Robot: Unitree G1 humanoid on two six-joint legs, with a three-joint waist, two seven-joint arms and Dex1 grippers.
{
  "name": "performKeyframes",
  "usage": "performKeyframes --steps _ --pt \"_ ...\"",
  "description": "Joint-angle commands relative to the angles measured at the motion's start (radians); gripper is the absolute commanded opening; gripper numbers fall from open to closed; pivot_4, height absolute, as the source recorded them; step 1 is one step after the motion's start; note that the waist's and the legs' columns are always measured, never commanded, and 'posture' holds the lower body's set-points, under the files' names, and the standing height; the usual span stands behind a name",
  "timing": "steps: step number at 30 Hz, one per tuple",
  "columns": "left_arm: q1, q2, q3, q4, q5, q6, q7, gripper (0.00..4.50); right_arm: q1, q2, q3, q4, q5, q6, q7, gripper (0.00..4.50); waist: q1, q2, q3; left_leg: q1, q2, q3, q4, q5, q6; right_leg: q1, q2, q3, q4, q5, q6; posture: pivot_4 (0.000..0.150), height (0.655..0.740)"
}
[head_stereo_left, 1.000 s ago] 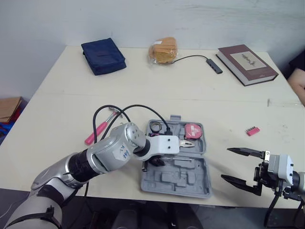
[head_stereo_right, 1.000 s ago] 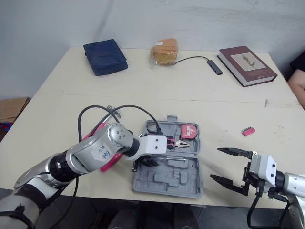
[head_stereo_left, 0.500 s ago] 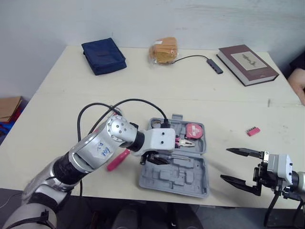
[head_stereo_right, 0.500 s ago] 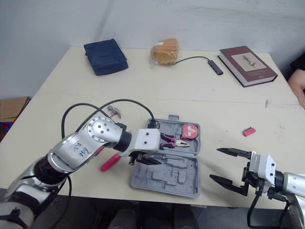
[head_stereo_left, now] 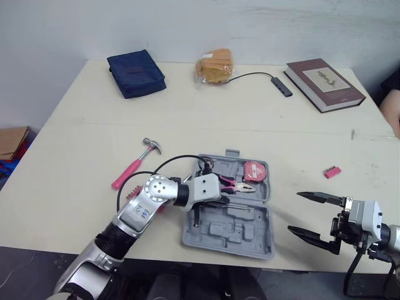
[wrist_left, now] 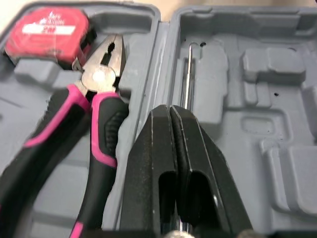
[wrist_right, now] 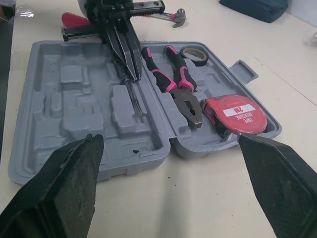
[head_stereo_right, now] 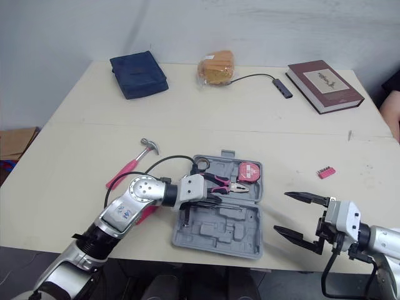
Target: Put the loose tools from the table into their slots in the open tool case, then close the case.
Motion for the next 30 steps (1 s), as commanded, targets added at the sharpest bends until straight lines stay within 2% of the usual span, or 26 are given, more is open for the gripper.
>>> performKeyframes --steps 1,12,23,27,30 --pt "0.015 0.012 -0.009 -0.023 0.016 -0.029 -0.024 0.02 0.007 0.006 -0.012 -0.032 0.006 -0.01 -0.009 4.5 -0.002 0.0 0.0 0.0 0.0 0.0 0.0 0.0 0.0 0.0 0.0 0.0 0.0 0.0 0.0 0.15 0.74" --pt "0.027 0.05 -0.035 0.007 0.082 0.014 -0.029 0.02 0.003 0.004 -0.008 -0.035 0.003 -0.007 -0.025 4.5 -0.002 0.001 0.0 0.001 0.0 0.0 0.0 0.0 0.0 0.0 0.0 0.0 0.0 0.0 0.0 0.15 0.74" --pt "0.01 0.092 -0.115 0.053 0.157 0.236 -0.013 0.02 0.002 0.01 -0.008 -0.043 0.0 -0.006 -0.047 4.5 -0.003 0.0 -0.004 0.005 0.0 -0.001 0.0 -0.001 0.001 0.007 0.0 0.0 -0.001 0.0 0.0 0.15 0.74" --pt "0.036 0.029 -0.014 0.046 0.053 0.09 0.016 0.02 0.01 0.009 -0.024 -0.042 0.0 -0.009 -0.055 4.5 -0.005 0.001 -0.005 0.021 0.001 0.001 -0.01 -0.003 0.002 0.024 -0.001 0.0 -0.007 -0.001 -0.001 0.15 0.74" --pt "0.048 -0.019 0.088 0.009 -0.069 -0.026 -0.03 0.02 0.01 0.002 -0.048 -0.032 0.008 -0.013 -0.058 4.5 -0.003 0.001 -0.005 0.022 0.001 0.0 -0.011 -0.002 0.002 0.022 -0.002 -0.001 -0.008 -0.001 -0.001 0.15 0.74"
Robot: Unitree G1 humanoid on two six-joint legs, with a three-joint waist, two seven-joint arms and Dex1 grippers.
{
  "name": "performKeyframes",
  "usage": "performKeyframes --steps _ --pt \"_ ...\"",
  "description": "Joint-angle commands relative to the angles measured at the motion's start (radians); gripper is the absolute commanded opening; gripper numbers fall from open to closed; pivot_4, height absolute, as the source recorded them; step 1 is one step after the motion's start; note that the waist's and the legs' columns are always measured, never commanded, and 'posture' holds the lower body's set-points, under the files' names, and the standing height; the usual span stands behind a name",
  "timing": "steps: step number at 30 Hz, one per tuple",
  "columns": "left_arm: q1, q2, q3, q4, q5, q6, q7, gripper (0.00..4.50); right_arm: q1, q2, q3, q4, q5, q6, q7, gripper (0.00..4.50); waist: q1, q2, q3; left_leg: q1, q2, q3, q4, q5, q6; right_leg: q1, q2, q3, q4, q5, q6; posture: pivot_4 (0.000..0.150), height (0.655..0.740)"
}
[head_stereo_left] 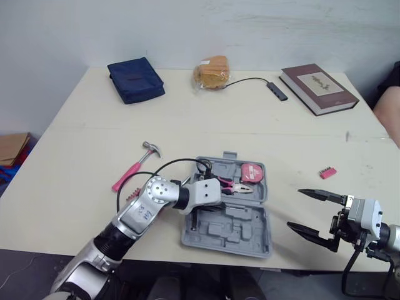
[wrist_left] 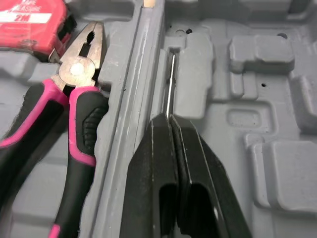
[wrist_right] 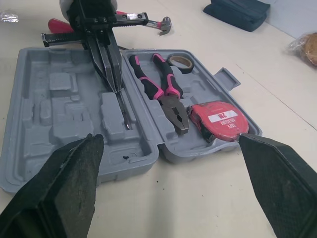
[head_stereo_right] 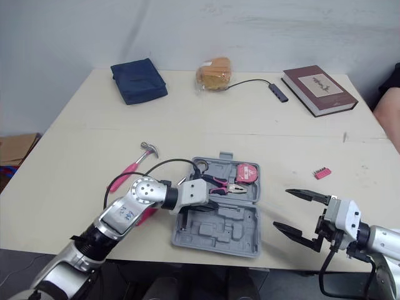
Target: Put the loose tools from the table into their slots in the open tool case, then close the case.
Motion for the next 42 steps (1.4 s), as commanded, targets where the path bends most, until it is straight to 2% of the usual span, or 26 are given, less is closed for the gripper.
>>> performKeyframes --steps 1,3,4,6,8,10,12,14,21,25,28,33,36,38,42 --pt "0.008 -0.024 0.121 -0.009 -0.12 -0.077 -0.031 0.02 -0.002 -0.01 -0.061 -0.009 0.015 -0.014 -0.008 4.5 0.001 -0.001 0.002 -0.004 0.0 0.0 0.001 0.001 0.0 -0.005 0.0 0.0 0.002 0.0 0.0 0.15 0.74" --pt "0.016 -0.02 0.21 -0.035 -0.224 -0.071 -0.07 0.02 -0.004 -0.021 -0.093 0.012 0.02 -0.018 -0.004 4.5 0.002 -0.001 0.002 -0.007 0.0 -0.001 0.001 0.001 -0.001 -0.009 0.0 -0.001 0.002 0.0 0.001 0.15 0.74" --pt "0.025 -0.008 0.25 -0.052 -0.272 -0.071 -0.097 0.51 -0.003 -0.026 -0.11 0.024 0.021 -0.023 0.0 4.5 0.002 -0.001 0.002 -0.009 0.0 -0.001 0.001 0.001 -0.001 -0.01 0.0 -0.002 0.002 0.0 0.001 0.15 0.74" --pt "0.037 0.016 0.301 -0.068 -0.31 -0.08 -0.116 1.17 -0.003 -0.033 -0.147 0.054 0.018 -0.034 0.003 4.5 0.002 -0.001 0.002 -0.011 0.0 -0.001 0.001 0.002 -0.004 -0.013 0.0 -0.002 0.002 0.0 0.0 0.15 0.74" --pt "0.049 0.053 0.373 -0.061 -0.301 -0.121 -0.094 2.09 -0.004 -0.039 -0.18 0.086 0.012 -0.049 0.008 4.5 0.002 -0.001 0.002 -0.011 -0.001 -0.001 0.0 0.003 -0.004 -0.013 0.0 -0.003 0.001 0.0 0.0 0.15 0.74" --pt "0.078 0.106 0.503 -0.05 -0.316 -0.14 -0.048 2.91 -0.004 -0.048 -0.229 0.154 0.005 -0.08 0.019 4.5 -0.001 -0.001 0.003 -0.011 -0.001 -0.001 0.0 0.002 -0.003 -0.012 0.0 -0.002 0.001 0.0 0.0 0.15 0.74" --pt "0.143 0.168 0.621 -0.026 -0.326 -0.19 -0.048 3.8 -0.008 -0.06 -0.269 0.252 -0.014 -0.137 0.037 4.5 -0.004 -0.001 0.004 -0.01 -0.001 0.0 -0.001 0.001 -0.002 -0.012 0.0 -0.002 0.001 0.0 0.0 0.15 0.74" --pt "0.235 0.232 0.699 0.002 -0.317 -0.261 -0.087 4.43 -0.019 -0.068 -0.292 0.333 -0.031 -0.186 0.037 4.5 -0.011 -0.001 0.004 -0.008 -0.001 0.001 -0.003 0.001 -0.002 -0.012 0.0 -0.001 0.001 0.0 0.0 0.15 0.74" --pt "0.5 0.344 1.035 0.174 -0.332 -0.324 -0.019 4.43 -0.078 -0.122 -0.357 0.678 -0.075 -0.346 0.027 4.5 -0.012 -0.002 0.007 -0.006 0.0 0.002 -0.005 0.0 0.0 -0.011 -0.003 0.0 -0.001 -0.001 -0.002 0.15 0.74" --pt "0.577 0.344 1.183 0.334 -0.324 -0.389 0.065 4.43 -0.086 -0.146 -0.373 0.848 -0.099 -0.434 0.001 4.5 -0.009 -0.002 0.006 -0.006 0.0 0.002 -0.007 0.0 0.0 -0.01 -0.004 -0.001 -0.002 -0.002 -0.004 0.15 0.74" --pt "0.647 0.331 1.257 0.384 -0.333 -0.409 0.101 4.43 -0.08 -0.158 -0.381 0.949 -0.11 -0.486 -0.02 4.5 -0.01 -0.002 0.006 -0.006 0.0 0.002 -0.008 0.0 0.0 -0.01 -0.004 -0.001 -0.004 -0.002 -0.004 0.15 0.74" --pt "0.695 0.321 1.307 0.415 -0.347 -0.434 0.138 4.43 -0.089 -0.177 -0.37 1.052 -0.117 -0.538 -0.03 4.5 -0.011 -0.002 0.006 -0.006 0.0 0.002 -0.01 -0.001 0.001 -0.009 -0.004 -0.001 -0.006 -0.003 -0.005 0.15 0.74" --pt "0.726 0.301 1.314 0.364 -0.371 -0.421 0.14 4.43 -0.11 -0.181 -0.355 1.096 -0.12 -0.564 -0.025 4.5 -0.019 -0.002 0.006 -0.004 0.0 0.002 -0.01 -0.003 -0.003 -0.007 -0.005 0.0 -0.007 -0.005 -0.01 0.15 0.74" --pt "0.721 0.298 1.293 0.313 -0.393 -0.396 0.138 4.43 -0.148 -0.173 -0.332 1.097 -0.113 -0.57 0.0 4.5 -0.024 -0.002 0.006 -0.004 0.0 0.002 -0.01 -0.003 -0.003 -0.006 -0.005 -0.001 -0.008 -0.01 -0.019 0.15 0.74" --pt "0.711 0.284 1.229 0.189 -0.416 -0.332 0.144 4.43 -0.245 -0.121 -0.261 1.021 -0.087 -0.55 0.053 4.5 -0.029 -0.002 0.006 -0.003 0.001 0.003 -0.009 -0.003 -0.002 -0.005 -0.004 -0.001 -0.007 -0.007 -0.013 0.15 0.74"
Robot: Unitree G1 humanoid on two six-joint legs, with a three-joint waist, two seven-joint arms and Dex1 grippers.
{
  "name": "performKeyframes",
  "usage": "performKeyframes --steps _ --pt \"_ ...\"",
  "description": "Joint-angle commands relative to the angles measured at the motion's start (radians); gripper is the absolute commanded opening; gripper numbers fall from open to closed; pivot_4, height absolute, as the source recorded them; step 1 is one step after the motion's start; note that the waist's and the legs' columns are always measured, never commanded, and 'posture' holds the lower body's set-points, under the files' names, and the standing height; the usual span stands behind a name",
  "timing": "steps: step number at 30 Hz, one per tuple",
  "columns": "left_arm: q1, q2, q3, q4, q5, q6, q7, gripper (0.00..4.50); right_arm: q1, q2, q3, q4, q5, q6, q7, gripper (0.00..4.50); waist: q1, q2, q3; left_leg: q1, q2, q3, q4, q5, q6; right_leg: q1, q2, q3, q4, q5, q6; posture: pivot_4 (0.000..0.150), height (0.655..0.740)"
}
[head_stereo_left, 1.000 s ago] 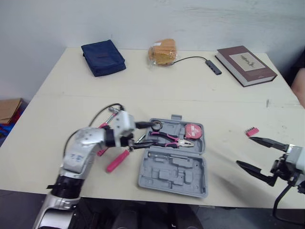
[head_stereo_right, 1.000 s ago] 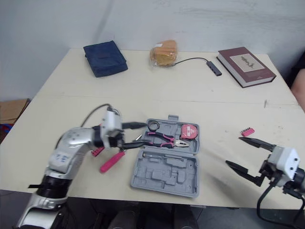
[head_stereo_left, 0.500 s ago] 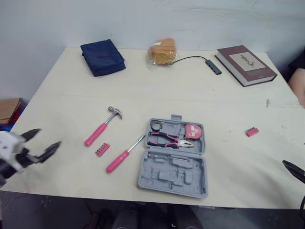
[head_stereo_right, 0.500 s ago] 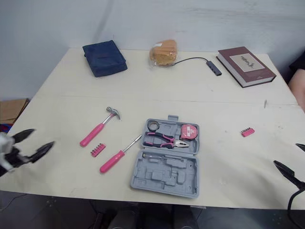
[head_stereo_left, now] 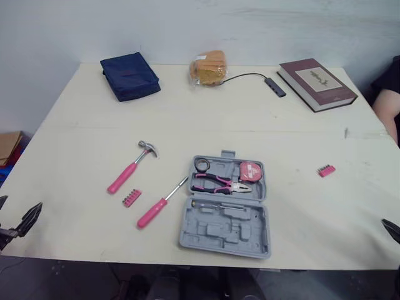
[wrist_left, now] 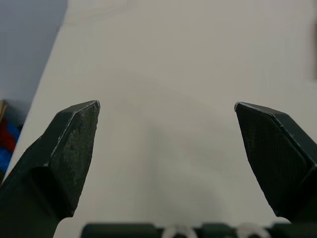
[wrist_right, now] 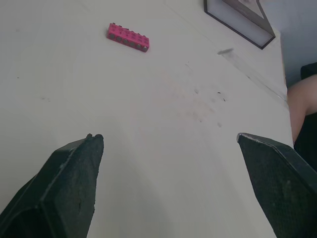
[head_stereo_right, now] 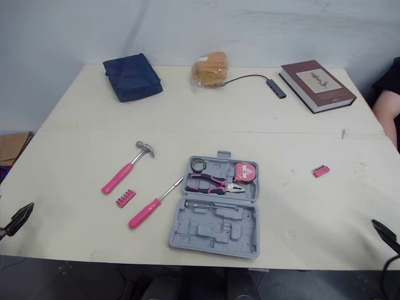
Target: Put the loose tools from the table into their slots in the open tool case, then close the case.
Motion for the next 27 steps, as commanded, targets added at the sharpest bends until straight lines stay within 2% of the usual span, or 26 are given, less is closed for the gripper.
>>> performKeyframes --steps 1,2,9,12,15,19,21,24,27 --pt "-0.006 0.0 -0.041 -0.143 -0.042 0.055 0.005 4.43 -0.059 0.043 0.057 -0.111 0.05 0.022 0.048 4.5 -0.002 0.0 0.0 0.0 0.0 0.0 0.0 0.0 0.0 0.0 0.0 0.0 0.0 0.003 0.005 0.15 0.74" --pt "-0.009 -0.001 -0.053 -0.174 -0.051 0.073 0.005 4.43 -0.075 0.057 0.074 -0.14 0.059 0.035 0.059 4.5 -0.005 0.0 0.0 0.0 0.0 0.0 0.0 0.0 0.0 0.0 0.0 0.0 0.0 0.006 0.011 0.15 0.74" --pt "-0.013 0.001 -0.135 -0.387 -0.089 0.209 0.029 4.43 -0.106 0.137 0.173 -0.433 0.154 0.212 0.087 4.5 0.002 0.004 0.001 -0.002 0.001 0.0 -0.002 -0.001 0.001 -0.003 0.001 -0.001 -0.001 0.006 0.01 0.15 0.74" --pt "-0.057 0.019 -0.199 -0.474 -0.093 0.357 0.107 4.43 -0.099 0.185 0.238 -0.636 0.182 0.3 0.048 4.5 0.005 0.004 0.001 -0.002 0.001 -0.001 -0.002 -0.001 0.001 -0.003 0.001 -0.002 -0.003 0.006 0.01 0.15 0.74" --pt "-0.077 0.059 -0.256 -0.522 -0.104 0.469 0.105 4.43 -0.091 0.222 0.274 -0.764 0.191 0.343 0.017 4.5 0.005 0.004 0.002 -0.003 0.001 -0.004 -0.001 -0.001 0.0 -0.002 0.001 -0.004 -0.002 0.006 0.01 0.15 0.74" --pt "-0.205 0.04 -0.269 -0.498 -0.134 0.606 0.228 4.43 -0.083 0.243 0.292 -0.837 0.208 0.345 0.036 4.5 0.007 0.005 0.002 -0.004 0.001 -0.004 -0.002 -0.001 0.0 -0.002 0.001 -0.004 -0.003 0.005 0.01 0.15 0.74" --pt "-0.261 0.061 -0.307 -0.486 -0.142 0.696 0.24 4.43 -0.086 0.249 0.298 -0.848 0.211 0.343 0.045 4.5 0.006 0.005 0.002 -0.005 0.001 -0.006 0.0 -0.001 0.0 -0.003 0.001 -0.007 -0.003 0.006 0.01 0.15 0.74" --pt "-0.37 0.089 -0.406 -0.417 -0.089 0.724 0.232 4.43 -0.096 0.268 0.313 -0.857 0.213 0.336 0.053 4.5 0.006 0.005 0.002 -0.006 0.001 -0.007 0.0 0.0 0.0 -0.003 0.001 -0.008 -0.003 0.006 0.01 0.15 0.74" --pt "-0.49 0.113 -0.527 -0.275 0.011 0.651 0.189 4.43 -0.108 0.289 0.334 -0.86 0.206 0.325 0.061 4.5 0.006 0.005 0.002 -0.006 0.001 -0.008 0.001 0.0 -0.002 -0.003 0.001 -0.01 -0.002 0.006 0.01 0.15 0.74"
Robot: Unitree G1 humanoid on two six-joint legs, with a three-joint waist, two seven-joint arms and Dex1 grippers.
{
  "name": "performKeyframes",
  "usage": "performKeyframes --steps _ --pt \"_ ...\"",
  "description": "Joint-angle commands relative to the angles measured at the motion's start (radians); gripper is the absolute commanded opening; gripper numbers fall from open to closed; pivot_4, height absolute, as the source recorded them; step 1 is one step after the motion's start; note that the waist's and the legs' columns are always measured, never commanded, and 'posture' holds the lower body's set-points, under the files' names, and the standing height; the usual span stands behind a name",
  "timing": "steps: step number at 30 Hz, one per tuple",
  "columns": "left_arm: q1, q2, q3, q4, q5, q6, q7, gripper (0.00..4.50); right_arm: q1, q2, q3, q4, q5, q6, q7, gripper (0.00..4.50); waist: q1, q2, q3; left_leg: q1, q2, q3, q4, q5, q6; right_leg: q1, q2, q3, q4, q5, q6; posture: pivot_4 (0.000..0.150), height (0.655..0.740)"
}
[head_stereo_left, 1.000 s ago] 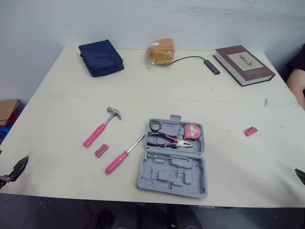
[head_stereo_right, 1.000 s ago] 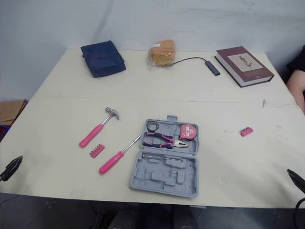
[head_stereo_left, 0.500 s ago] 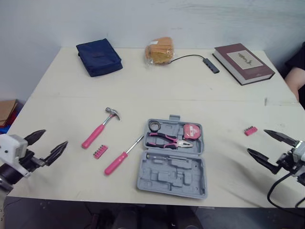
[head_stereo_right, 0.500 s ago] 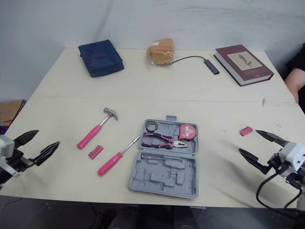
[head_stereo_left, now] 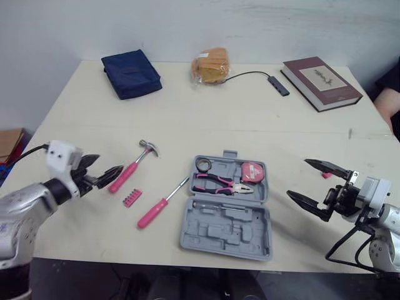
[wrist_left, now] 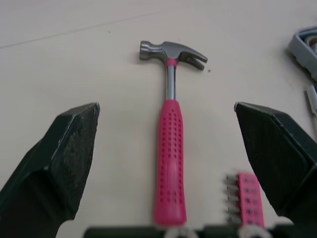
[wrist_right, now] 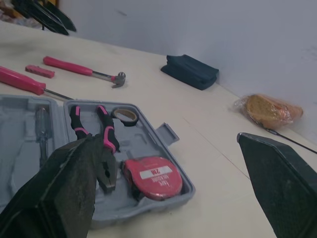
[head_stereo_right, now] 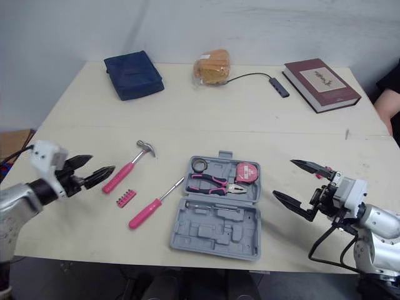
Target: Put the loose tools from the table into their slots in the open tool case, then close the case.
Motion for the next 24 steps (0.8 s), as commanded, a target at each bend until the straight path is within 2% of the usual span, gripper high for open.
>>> performKeyframes --steps 1,6,9,11,15,19,21,24 --pt "-0.109 0.048 -0.136 0.155 0.122 -0.039 -0.045 4.43 -0.014 0.017 0.013 -0.034 0.011 -0.027 0.016 4.5 0.0 0.0 0.0 -0.001 0.0 -0.001 0.0 0.0 -0.001 0.0 0.0 -0.001 0.0 0.0 0.0 0.15 0.74" --pt "-0.239 0.03 -0.257 0.346 0.212 -0.086 -0.093 4.43 -0.01 0.022 0.028 -0.046 0.009 -0.003 0.005 4.5 -0.004 0.0 0.0 -0.003 0.0 -0.001 0.0 0.001 -0.001 -0.004 0.0 -0.001 0.001 0.0 0.0 0.15 0.74" --pt "-0.266 0.022 -0.289 0.405 0.241 -0.1 -0.123 4.43 -0.006 0.021 0.037 -0.056 0.001 0.0 0.002 4.5 0.001 0.0 0.0 -0.019 -0.001 -0.001 0.005 0.005 -0.008 -0.019 0.0 -0.001 0.01 0.0 0.001 0.15 0.74" --pt "-0.26 0.032 -0.301 0.409 0.255 -0.103 -0.147 4.43 -0.001 0.018 0.036 -0.066 -0.009 0.001 -0.007 4.5 0.002 0.0 0.0 -0.019 -0.001 -0.001 0.005 0.006 -0.009 -0.02 0.0 -0.002 0.011 0.0 0.001 0.15 0.74" --pt "-0.213 0.044 -0.311 0.364 0.236 -0.06 -0.225 3.27 0.013 0.019 0.025 -0.085 -0.032 -0.001 -0.047 4.5 0.0 0.0 0.0 -0.018 -0.002 -0.001 0.006 0.006 -0.008 -0.02 0.0 -0.002 0.011 0.0 0.001 0.15 0.74" --pt "-0.193 0.053 -0.325 0.351 0.281 -0.07 -0.216 1.39 0.03 0.014 0.028 -0.139 -0.039 0.021 -0.089 4.5 -0.001 0.001 -0.001 -0.014 -0.002 0.0 0.005 0.006 -0.007 -0.018 -0.001 0.0 0.012 0.0 0.0 0.15 0.74" --pt "-0.199 0.034 -0.288 0.354 0.272 -0.096 -0.197 0.55 0.04 0.007 0.025 -0.175 -0.039 0.041 -0.114 4.5 0.0 0.001 -0.001 -0.013 -0.002 0.0 0.004 0.005 -0.004 -0.017 -0.001 0.0 0.013 0.0 0.0 0.15 0.74" --pt "-0.217 0.007 -0.236 0.368 0.27 -0.243 -0.186 0.52 0.059 -0.008 0.015 -0.197 -0.047 0.064 -0.134 4.5 0.002 0.001 -0.001 -0.013 -0.002 -0.001 0.004 0.006 -0.004 -0.017 -0.001 0.0 0.014 0.0 0.0 0.15 0.74"
